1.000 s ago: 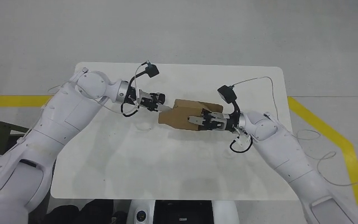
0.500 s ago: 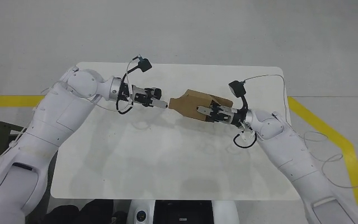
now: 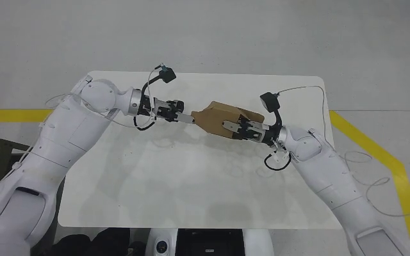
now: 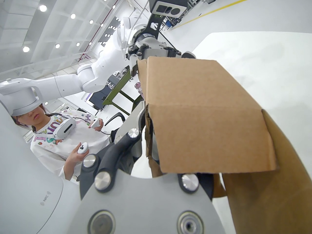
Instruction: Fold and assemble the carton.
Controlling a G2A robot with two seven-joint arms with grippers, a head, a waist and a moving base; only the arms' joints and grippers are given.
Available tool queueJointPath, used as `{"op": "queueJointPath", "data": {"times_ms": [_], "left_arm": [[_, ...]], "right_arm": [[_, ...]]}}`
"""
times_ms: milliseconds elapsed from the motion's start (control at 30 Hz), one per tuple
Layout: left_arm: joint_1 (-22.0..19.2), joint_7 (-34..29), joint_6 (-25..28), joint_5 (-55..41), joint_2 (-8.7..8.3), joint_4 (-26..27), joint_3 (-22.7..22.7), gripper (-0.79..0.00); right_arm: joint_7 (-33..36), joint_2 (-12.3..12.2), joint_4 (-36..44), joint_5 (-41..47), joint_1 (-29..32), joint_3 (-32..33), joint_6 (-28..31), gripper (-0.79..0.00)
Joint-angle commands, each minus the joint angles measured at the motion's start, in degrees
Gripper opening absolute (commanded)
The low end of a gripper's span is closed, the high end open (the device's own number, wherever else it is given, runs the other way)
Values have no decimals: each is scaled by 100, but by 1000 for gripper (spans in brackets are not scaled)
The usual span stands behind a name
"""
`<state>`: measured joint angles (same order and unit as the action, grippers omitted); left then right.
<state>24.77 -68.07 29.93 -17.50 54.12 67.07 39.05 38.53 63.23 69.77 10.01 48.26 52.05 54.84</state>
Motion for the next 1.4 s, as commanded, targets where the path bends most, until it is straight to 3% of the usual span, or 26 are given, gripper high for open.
{"op": "queueJointPath", "data": {"times_ms": [0,667,1367], "left_arm": [[-12,-77,-16,51,22,-51,-26,0],[-50,-178,85,-29,264,-400,-85,0],[0,-393,235,-322,469,-464,-123,0]], "right_arm": [[37,-5,73,62,28,13,21,-785],[699,26,384,689,5,-199,68,-785],[858,120,256,992,-115,-345,157,-785]]}}
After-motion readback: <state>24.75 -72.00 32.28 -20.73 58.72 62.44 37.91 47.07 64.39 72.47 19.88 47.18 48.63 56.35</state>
